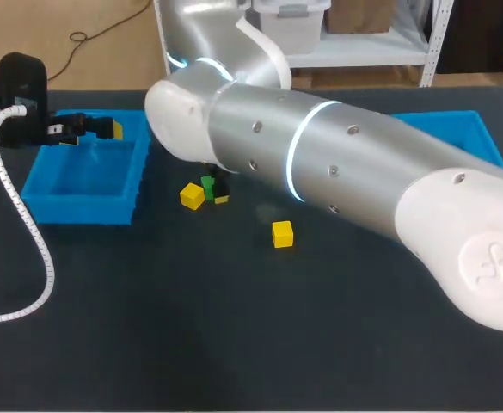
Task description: Put the green cubes in the right bin and the yellow cubes in the left bin.
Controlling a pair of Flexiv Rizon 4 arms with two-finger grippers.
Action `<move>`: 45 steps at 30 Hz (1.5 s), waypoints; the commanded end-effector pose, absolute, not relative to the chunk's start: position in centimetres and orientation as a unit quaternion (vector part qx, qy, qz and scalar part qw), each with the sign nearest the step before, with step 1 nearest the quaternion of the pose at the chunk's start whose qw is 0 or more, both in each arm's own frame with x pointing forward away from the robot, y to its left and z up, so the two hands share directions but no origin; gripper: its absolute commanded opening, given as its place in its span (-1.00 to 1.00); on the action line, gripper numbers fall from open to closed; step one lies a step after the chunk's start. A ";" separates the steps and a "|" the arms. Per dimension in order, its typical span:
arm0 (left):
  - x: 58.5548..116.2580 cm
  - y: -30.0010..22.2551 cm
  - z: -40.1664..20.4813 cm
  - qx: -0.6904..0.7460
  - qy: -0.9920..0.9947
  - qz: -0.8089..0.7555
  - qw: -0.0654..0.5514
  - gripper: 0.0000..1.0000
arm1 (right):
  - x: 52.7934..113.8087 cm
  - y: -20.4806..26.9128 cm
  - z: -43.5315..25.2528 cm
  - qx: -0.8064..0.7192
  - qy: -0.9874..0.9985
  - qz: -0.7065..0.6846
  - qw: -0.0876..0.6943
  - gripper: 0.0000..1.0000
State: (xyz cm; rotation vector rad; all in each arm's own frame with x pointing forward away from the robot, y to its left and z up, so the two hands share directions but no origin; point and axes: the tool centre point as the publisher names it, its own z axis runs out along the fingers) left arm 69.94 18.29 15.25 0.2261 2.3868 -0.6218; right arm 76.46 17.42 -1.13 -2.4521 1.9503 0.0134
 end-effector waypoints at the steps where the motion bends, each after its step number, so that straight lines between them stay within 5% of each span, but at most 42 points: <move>1: 69.9 18.5 15.1 0.088 0.908 -0.242 0.329 1.00 | 77.5 18.4 -1.1 -0.783 0.622 0.016 -0.017 1.00; 2: 69.9 18.5 15.1 0.088 0.908 -0.242 0.329 1.00 | 77.5 18.4 -1.1 -0.783 0.621 0.017 -0.016 0.44; 3: 69.9 18.5 15.1 0.088 0.908 -0.242 0.329 1.00 | 77.6 18.5 -1.1 -0.783 0.622 0.017 -0.016 -0.43; 4: 69.9 18.5 15.1 0.088 0.908 -0.242 0.329 1.00 | 77.6 18.5 -1.2 -0.783 0.622 0.017 -0.015 -1.00; 15: 69.9 18.5 15.1 0.088 0.908 -0.242 0.329 1.00 | 78.5 18.1 -0.9 -0.775 0.632 0.024 -0.011 -1.00; 23: 69.9 18.5 15.1 0.088 0.908 -0.242 0.329 1.00 | 83.6 15.1 5.2 -0.719 0.692 0.025 0.063 -1.00; 34: 69.9 18.5 15.1 0.088 0.908 -0.242 0.329 1.00 | 90.9 1.1 13.5 -0.530 0.831 0.030 0.170 -1.00; 45: 69.9 18.5 15.1 0.088 0.908 -0.242 0.329 1.00 | 89.2 -12.0 13.7 -0.344 0.920 0.023 0.184 -1.00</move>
